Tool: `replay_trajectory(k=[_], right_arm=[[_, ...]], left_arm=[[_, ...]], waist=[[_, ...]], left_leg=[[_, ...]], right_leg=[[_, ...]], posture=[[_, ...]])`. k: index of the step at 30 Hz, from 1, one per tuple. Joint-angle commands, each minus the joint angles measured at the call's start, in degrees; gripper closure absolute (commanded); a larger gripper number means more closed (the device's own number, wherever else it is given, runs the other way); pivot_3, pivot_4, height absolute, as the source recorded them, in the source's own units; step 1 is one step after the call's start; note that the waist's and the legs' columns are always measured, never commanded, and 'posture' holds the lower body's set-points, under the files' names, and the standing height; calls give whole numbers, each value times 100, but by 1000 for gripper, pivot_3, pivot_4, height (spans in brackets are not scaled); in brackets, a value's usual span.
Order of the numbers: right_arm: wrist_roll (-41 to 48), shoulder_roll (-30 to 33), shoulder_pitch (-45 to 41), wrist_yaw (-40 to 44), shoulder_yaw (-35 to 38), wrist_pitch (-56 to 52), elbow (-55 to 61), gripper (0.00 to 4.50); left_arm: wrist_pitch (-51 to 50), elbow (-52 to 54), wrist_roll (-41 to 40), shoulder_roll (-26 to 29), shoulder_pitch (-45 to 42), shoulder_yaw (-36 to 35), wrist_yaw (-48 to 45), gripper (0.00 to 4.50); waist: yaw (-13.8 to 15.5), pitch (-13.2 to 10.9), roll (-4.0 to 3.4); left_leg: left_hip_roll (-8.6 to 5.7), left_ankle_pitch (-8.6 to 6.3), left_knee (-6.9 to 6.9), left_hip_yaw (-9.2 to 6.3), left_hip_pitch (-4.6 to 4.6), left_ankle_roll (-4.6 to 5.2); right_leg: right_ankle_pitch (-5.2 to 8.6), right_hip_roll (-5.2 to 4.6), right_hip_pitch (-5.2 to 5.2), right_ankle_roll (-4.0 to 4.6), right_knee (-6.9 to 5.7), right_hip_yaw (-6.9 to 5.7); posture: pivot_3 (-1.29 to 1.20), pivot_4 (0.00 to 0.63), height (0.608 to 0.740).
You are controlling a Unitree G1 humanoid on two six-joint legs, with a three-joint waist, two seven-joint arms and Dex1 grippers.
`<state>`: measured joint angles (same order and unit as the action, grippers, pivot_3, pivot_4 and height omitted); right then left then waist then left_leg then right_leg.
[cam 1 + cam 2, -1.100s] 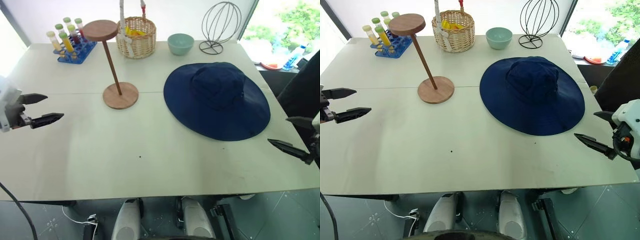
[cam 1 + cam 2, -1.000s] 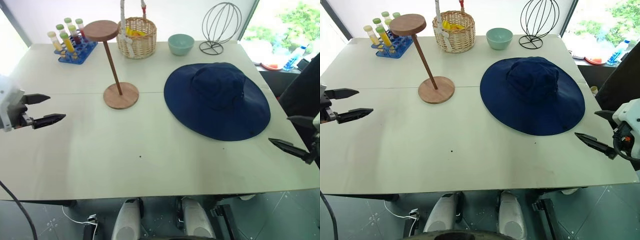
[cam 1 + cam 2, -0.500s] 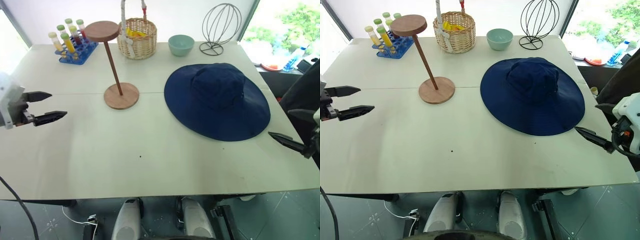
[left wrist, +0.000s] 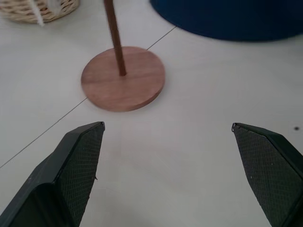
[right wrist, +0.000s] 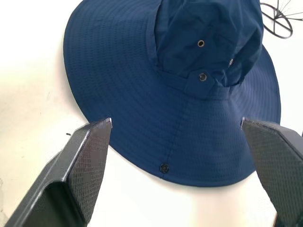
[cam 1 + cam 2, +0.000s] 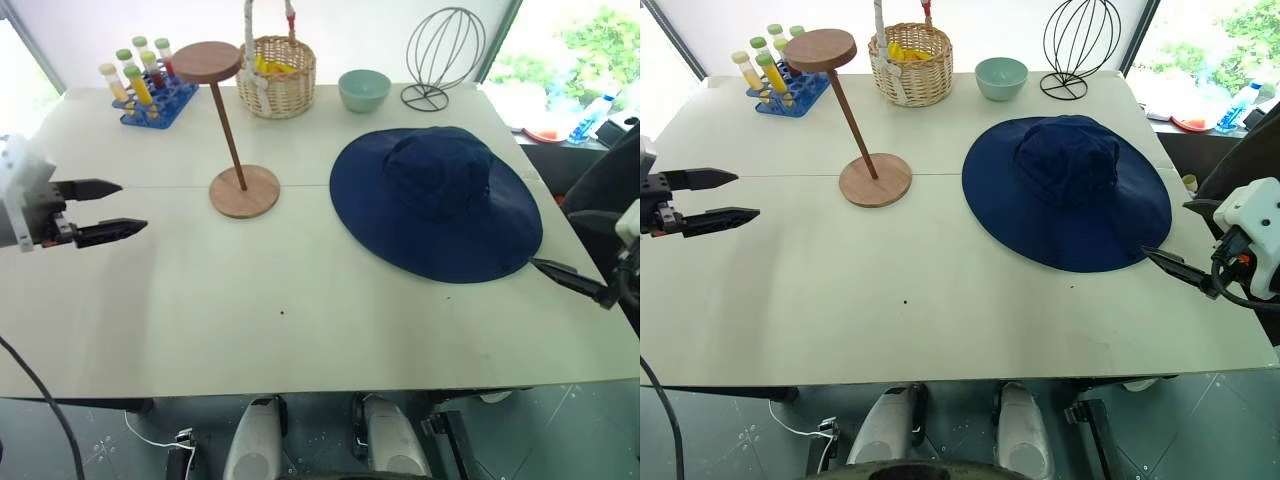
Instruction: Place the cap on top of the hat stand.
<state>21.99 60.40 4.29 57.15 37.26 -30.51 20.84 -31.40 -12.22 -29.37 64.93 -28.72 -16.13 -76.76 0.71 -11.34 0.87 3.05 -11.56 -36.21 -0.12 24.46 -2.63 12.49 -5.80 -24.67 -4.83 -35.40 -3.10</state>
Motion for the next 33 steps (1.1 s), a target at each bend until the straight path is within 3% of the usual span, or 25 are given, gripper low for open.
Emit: replay_trajectory(k=[1,7,12,21,33], right_arm=[[-110,254,-296,-240,-171,42,515,45],[-773,100,46,-911,-920,-87,1874,45],[-2168,-202,739,-1823,-2115,208,2382,45],[-4519,-858,211,-2987,-4322,176,1679,45],[-5954,-2084,-1086,-3643,-5432,128,-203,45]], left_arm=[[-692,736,-650,188,-334,100,-447,0],[-1217,1511,-1093,266,-703,801,-1303,0],[-1110,1412,-867,-75,-1296,1473,-1507,0],[-865,1151,-542,-520,-1703,1859,-1529,0],[-906,1120,-479,-644,-1836,1797,-1337,0]], waist=[[-3,0,0],[0,1,1],[14,3,7],[-26,6,15],[-51,15,31]], left_leg=[[0,0,-1,0,0,0],[0,0,5,-4,-2,1],[-1,0,-8,-10,4,1],[-1,0,-32,-11,6,1],[1,-1,-36,-18,3,4]], right_leg=[[0,0,1,0,-1,0],[2,4,0,0,-2,0],[4,7,6,-3,0,1],[2,7,10,-1,-6,4],[3,14,12,-1,-15,5]], posture=[[0,150,735],[0,150,735],[0,150,735],[0,150,735],[0,150,735]])
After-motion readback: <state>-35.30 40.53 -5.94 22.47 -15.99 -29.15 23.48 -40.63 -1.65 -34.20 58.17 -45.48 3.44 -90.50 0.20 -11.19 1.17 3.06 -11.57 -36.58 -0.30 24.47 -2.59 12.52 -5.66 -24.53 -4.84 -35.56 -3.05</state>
